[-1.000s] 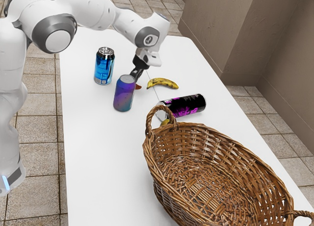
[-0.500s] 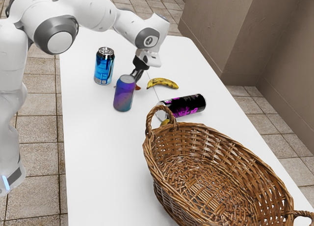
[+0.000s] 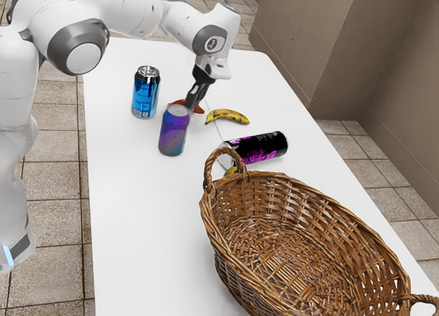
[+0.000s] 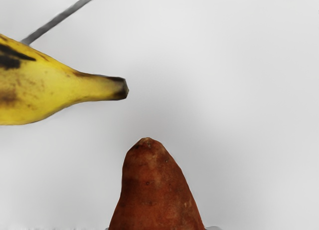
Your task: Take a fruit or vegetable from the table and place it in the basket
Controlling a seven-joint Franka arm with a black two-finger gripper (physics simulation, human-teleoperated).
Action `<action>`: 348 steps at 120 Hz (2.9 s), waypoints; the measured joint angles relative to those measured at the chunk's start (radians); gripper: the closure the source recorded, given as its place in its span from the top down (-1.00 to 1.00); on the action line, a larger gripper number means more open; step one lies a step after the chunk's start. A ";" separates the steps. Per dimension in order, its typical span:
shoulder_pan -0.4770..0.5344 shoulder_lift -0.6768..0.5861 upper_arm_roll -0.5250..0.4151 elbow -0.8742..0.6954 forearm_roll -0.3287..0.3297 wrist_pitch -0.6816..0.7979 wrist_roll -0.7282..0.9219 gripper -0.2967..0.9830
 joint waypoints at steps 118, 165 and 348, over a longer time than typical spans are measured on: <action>-0.627 -0.172 -0.233 0.364 -0.022 -0.289 -0.013 -0.30; -0.600 -0.157 -0.386 0.365 -0.023 -0.305 -0.060 -0.29; 0.286 0.193 -0.324 0.430 -0.070 -0.248 -0.209 0.53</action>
